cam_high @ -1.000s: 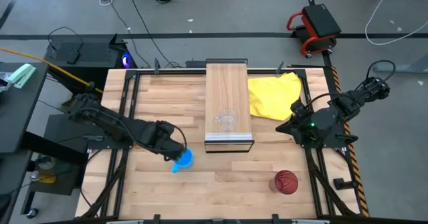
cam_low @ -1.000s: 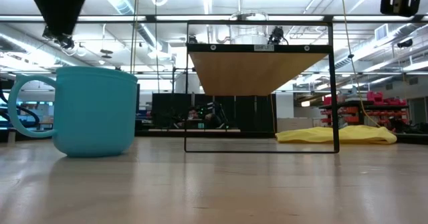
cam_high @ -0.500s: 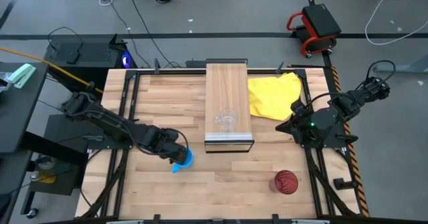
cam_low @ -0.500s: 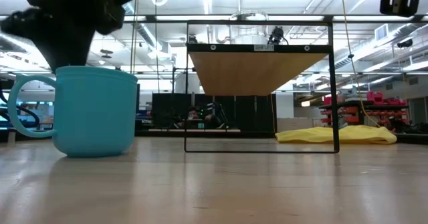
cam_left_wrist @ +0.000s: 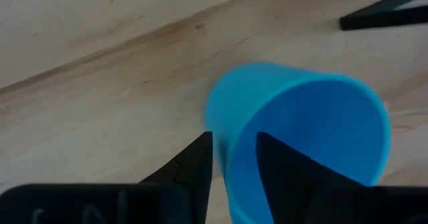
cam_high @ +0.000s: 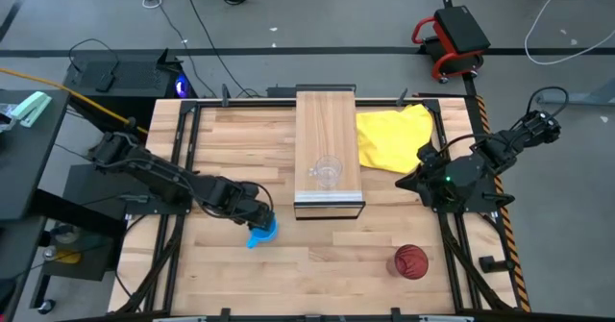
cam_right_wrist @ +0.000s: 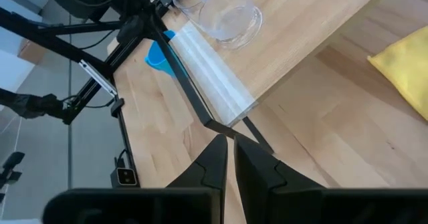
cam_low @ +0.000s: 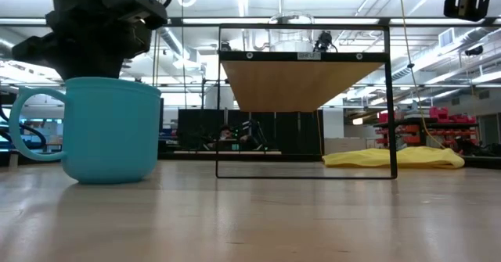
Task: Stack small to large cups/mugs on shelf
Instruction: Put the blue mug on the shelf
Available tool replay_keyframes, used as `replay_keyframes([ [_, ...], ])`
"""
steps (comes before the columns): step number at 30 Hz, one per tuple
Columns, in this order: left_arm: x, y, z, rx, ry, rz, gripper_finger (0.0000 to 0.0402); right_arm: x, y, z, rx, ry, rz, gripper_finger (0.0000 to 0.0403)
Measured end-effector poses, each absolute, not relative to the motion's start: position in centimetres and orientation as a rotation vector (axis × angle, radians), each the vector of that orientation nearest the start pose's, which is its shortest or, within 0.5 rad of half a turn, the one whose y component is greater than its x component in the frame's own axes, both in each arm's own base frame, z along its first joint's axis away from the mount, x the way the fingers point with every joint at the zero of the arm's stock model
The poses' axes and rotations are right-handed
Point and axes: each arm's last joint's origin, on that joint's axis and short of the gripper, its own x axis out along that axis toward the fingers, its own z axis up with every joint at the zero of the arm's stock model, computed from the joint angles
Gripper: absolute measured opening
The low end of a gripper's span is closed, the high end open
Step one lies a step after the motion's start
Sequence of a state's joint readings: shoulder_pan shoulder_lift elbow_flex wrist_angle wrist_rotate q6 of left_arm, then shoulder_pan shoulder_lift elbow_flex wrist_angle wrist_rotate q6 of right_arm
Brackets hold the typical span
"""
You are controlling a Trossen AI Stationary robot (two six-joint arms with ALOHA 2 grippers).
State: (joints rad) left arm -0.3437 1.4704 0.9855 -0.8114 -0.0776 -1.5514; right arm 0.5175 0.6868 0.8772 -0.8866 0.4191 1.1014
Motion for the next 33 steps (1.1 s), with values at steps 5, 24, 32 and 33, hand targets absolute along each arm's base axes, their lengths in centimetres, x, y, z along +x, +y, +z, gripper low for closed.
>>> replay_keyframes([
  [5,25.2,-8.1,21.2,-1.053,1.119,0.776,0.0101,10.8,4.8,31.6,0.772,0.589,-0.257,0.0035],
  [24,25.8,-5.8,21.2,-1.027,1.111,0.783,0.0022,11.3,5.0,31.3,0.652,0.604,-0.249,0.0035],
  [32,26.0,-4.4,21.2,-0.994,1.113,0.781,0.0020,11.6,5.2,31.1,0.637,0.616,-0.263,0.0035],
  [33,26.0,-4.1,21.3,-0.988,1.113,0.779,0.0018,11.7,5.2,31.1,0.636,0.617,-0.263,0.0035],
])
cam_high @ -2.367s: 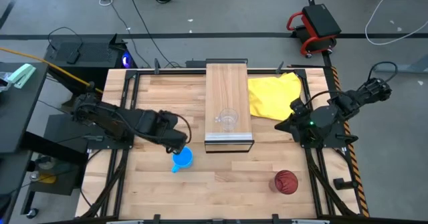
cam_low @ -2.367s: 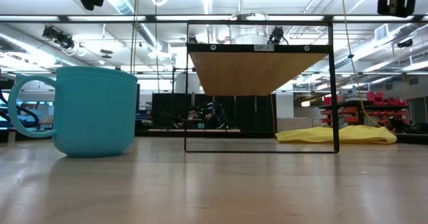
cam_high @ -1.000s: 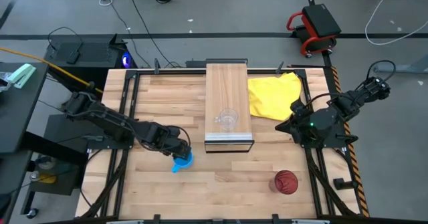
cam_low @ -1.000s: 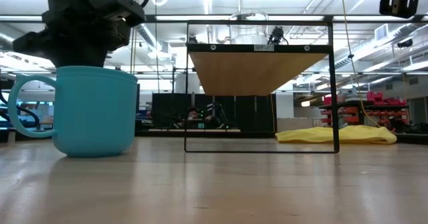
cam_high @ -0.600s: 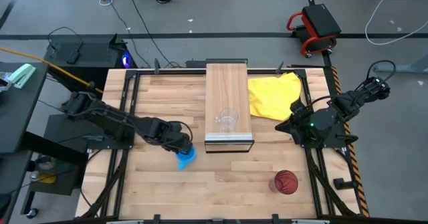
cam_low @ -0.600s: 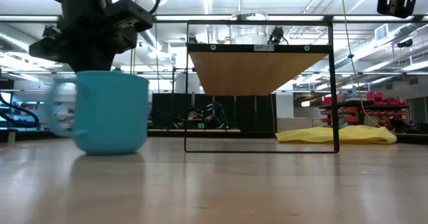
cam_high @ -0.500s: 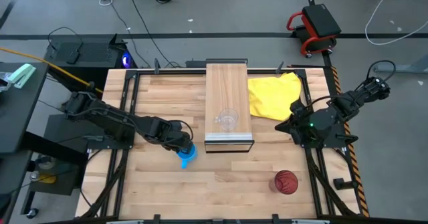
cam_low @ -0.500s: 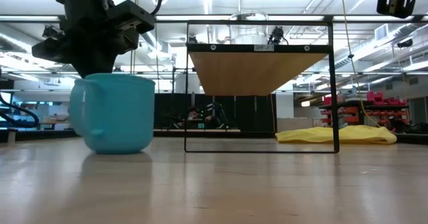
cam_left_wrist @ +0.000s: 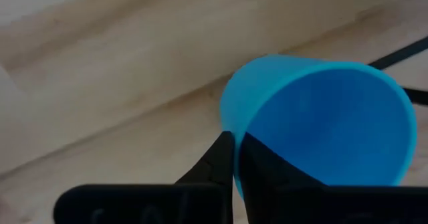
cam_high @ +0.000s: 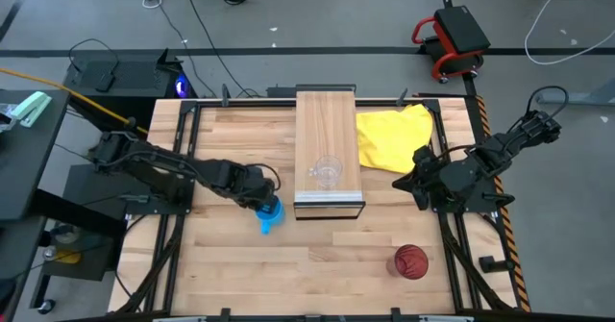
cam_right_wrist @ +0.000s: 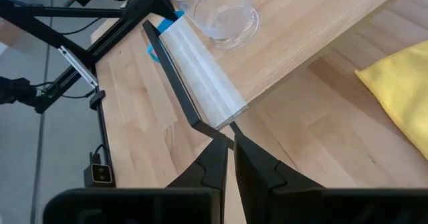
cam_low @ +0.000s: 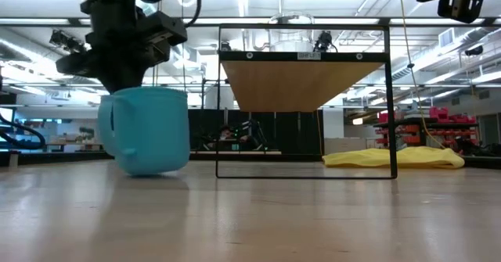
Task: Stack small to large cups/mugs on shelf
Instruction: Put the blue mug on the shelf
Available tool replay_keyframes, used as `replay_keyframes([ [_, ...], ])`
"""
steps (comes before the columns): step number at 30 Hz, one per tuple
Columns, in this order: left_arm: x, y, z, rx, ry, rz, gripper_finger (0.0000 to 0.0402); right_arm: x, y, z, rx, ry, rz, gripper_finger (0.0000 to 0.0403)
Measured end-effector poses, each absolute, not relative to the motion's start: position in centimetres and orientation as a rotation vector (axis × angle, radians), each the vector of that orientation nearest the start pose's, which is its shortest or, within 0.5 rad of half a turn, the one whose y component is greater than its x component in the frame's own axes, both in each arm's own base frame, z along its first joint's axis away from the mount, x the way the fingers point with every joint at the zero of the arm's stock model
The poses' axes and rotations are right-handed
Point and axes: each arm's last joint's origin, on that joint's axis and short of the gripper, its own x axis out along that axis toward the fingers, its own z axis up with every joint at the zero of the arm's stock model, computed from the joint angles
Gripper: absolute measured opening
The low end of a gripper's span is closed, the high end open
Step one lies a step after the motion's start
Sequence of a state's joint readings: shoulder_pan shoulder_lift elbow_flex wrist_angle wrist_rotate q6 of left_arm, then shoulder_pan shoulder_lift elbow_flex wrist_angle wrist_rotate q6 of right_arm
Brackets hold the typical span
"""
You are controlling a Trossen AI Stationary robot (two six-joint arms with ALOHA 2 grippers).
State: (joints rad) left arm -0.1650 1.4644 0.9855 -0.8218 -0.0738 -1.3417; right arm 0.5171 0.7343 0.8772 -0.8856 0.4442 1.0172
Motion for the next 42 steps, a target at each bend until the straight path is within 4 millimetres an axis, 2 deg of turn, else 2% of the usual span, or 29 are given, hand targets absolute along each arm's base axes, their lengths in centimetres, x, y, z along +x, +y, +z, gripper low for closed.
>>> replay_keyframes([
  [5,25.3,-2.6,22.9,-0.959,1.135,0.763,0.0012,11.7,5.2,31.1,0.637,0.617,-0.264,0.0035],
  [16,22.4,2.3,33.2,-0.776,1.145,0.739,0.0012,11.9,5.3,31.0,0.618,0.616,-0.279,0.0035],
  [19,22.2,3.8,36.0,-0.734,1.061,0.713,0.0013,12.0,5.3,30.9,0.593,0.605,-0.300,0.0035],
  [23,21.5,5.6,38.7,-0.689,0.974,0.722,0.0014,12.2,5.2,30.9,0.577,0.582,-0.336,0.0035],
  [27,20.9,7.2,40.4,-0.636,0.921,0.726,0.0011,12.3,5.0,30.9,0.581,0.549,-0.383,0.0035],
  [30,21.2,8.3,41.3,-0.575,0.904,0.712,0.0011,12.5,4.6,30.9,0.580,0.523,-0.437,0.0035],
  [37,24.6,11.5,42.0,-0.363,0.974,0.580,0.0011,13.1,2.5,31.0,0.605,0.459,-0.594,0.0035],
  [42,26.9,14.0,42.6,-0.276,0.982,0.469,0.0014,14.0,1.6,31.3,0.615,0.426,-0.613,0.0034],
])
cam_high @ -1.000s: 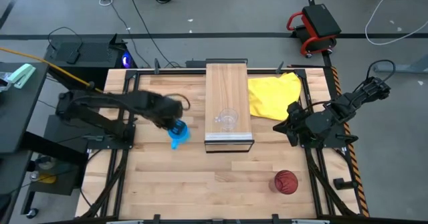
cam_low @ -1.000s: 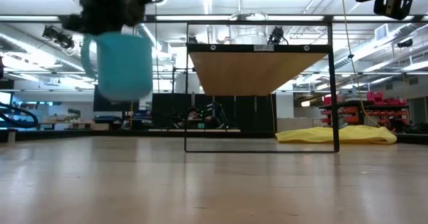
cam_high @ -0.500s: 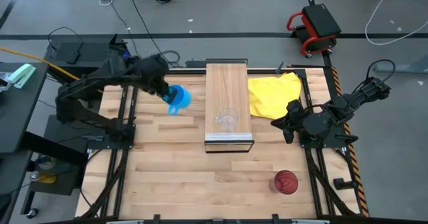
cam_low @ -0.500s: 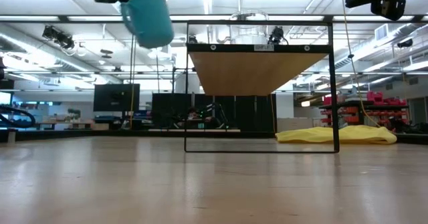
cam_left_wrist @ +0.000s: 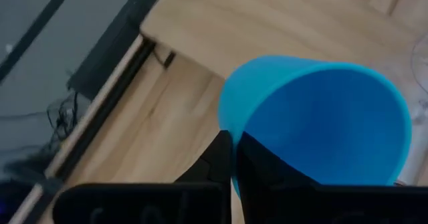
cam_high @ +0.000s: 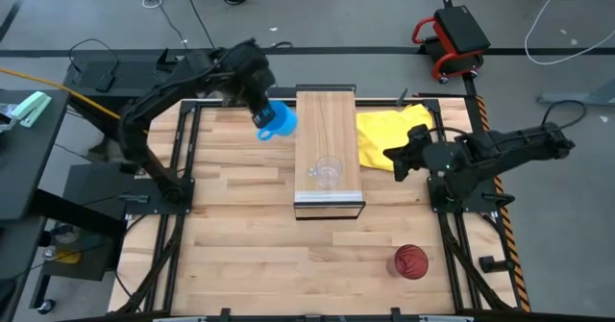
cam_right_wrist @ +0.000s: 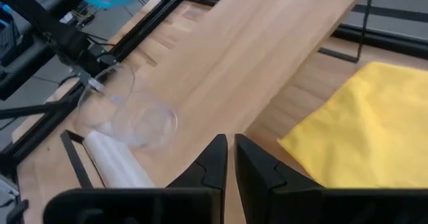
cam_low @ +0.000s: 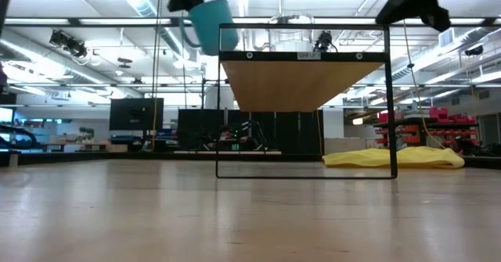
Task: Stack small to large cups/mugs on shelf
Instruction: Put the blue mug on the shelf
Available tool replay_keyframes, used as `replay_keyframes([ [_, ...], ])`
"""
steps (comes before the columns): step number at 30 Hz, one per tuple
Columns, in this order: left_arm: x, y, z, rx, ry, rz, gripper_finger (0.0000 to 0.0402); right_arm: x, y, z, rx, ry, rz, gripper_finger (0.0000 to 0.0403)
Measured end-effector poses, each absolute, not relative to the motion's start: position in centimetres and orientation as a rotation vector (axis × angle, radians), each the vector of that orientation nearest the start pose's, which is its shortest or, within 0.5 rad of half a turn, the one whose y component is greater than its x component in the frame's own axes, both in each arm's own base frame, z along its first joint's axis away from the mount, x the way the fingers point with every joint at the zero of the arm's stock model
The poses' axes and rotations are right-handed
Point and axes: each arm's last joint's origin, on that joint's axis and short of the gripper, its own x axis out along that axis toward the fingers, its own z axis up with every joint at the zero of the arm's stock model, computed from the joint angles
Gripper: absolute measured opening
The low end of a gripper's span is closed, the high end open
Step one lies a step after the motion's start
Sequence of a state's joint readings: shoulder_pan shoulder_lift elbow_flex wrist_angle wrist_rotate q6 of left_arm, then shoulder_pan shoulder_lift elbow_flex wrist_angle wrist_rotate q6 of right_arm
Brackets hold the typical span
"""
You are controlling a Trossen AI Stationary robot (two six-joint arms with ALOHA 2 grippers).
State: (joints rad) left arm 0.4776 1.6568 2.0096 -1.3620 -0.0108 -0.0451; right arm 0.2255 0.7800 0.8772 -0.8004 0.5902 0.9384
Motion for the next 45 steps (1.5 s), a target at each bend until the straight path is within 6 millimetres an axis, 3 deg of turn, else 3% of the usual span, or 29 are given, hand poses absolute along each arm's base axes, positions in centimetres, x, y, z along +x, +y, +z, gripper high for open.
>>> replay_keyframes([
  [10,32.1,16.8,41.1,-0.207,1.058,0.335,0.0011,16.1,-1.3,31.0,0.550,0.490,-0.615,0.0005],
  [19,35.8,16.6,38.9,-0.179,1.051,0.252,0.0011,17.9,-4.8,31.5,0.507,0.425,-0.564,0.0004],
  [25,36.6,16.4,38.3,-0.174,1.047,0.244,0.0016,20.5,-7.0,30.7,0.520,0.403,-0.473,0.0003],
  [32,37.4,16.3,37.7,-0.184,1.052,0.242,0.0011,23.9,-8.1,29.2,0.521,0.389,-0.399,0.0002],
  [45,37.5,16.4,37.5,-0.187,1.052,0.250,0.0014,25.7,-8.4,28.3,0.542,0.366,-0.353,0.0001],
])
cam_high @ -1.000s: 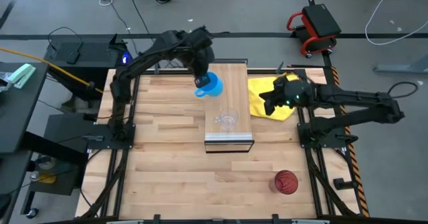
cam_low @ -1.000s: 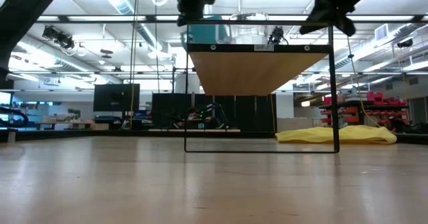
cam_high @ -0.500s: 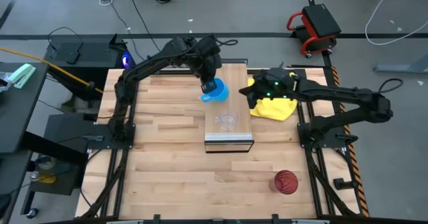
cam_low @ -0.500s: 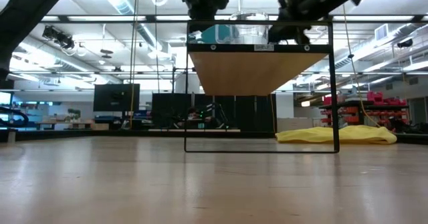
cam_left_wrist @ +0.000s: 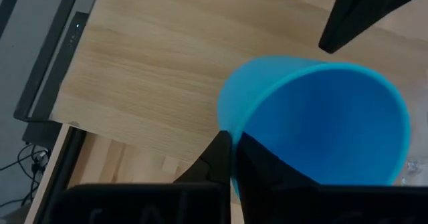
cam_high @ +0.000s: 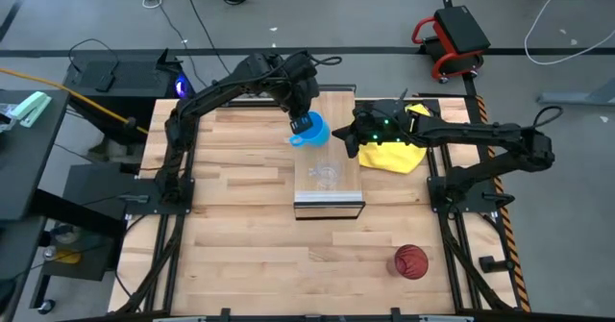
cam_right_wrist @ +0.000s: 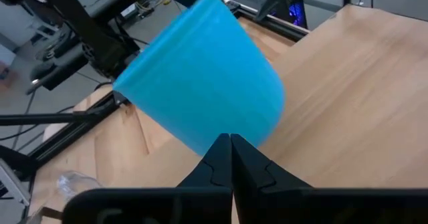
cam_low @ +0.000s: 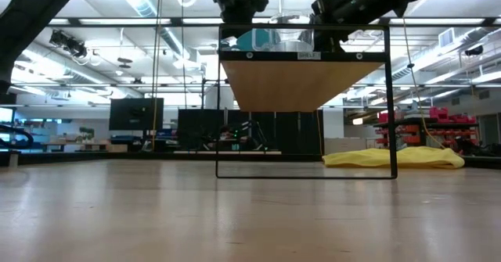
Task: Stack small to large cups/mugs on shelf
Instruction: Put the blue mug on the shelf
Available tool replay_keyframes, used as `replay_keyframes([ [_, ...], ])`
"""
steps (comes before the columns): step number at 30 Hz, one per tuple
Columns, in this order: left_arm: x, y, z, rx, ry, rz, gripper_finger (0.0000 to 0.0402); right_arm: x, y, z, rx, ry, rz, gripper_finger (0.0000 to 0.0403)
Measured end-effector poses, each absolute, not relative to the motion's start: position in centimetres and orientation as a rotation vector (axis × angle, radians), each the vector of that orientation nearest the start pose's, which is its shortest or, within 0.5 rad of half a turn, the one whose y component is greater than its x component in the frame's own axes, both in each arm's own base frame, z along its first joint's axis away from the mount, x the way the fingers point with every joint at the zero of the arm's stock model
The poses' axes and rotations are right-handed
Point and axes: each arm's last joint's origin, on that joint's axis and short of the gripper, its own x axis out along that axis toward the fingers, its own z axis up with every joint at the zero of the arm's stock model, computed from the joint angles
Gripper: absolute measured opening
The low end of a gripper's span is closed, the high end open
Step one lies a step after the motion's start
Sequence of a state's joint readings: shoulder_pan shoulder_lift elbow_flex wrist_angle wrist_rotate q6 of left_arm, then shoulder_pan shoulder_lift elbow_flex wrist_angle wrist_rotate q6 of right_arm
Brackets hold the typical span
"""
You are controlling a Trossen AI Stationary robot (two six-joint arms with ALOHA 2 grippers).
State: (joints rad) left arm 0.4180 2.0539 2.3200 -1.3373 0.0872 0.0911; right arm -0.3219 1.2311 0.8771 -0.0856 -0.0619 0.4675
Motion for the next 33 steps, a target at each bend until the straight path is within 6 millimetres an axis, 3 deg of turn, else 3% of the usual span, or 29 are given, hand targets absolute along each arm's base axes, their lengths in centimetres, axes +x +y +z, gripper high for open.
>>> replay_keyframes([
  [4,38.0,16.4,36.8,-0.183,1.074,0.240,0.0027,25.7,-8.4,28.2,0.543,0.368,-0.353,0.0001],
  [12,38.6,16.3,36.0,-0.181,1.092,0.229,0.0014,25.7,-8.4,28.2,0.543,0.370,-0.355,0.0000],
  [20,38.8,16.1,36.1,-0.176,1.082,0.225,0.0062,25.7,-8.4,28.2,0.538,0.372,-0.355,0.0001],
  [33,38.7,16.4,36.2,-0.182,1.068,0.237,0.0101,25.7,-8.4,28.2,0.536,0.373,-0.355,0.0001],
])
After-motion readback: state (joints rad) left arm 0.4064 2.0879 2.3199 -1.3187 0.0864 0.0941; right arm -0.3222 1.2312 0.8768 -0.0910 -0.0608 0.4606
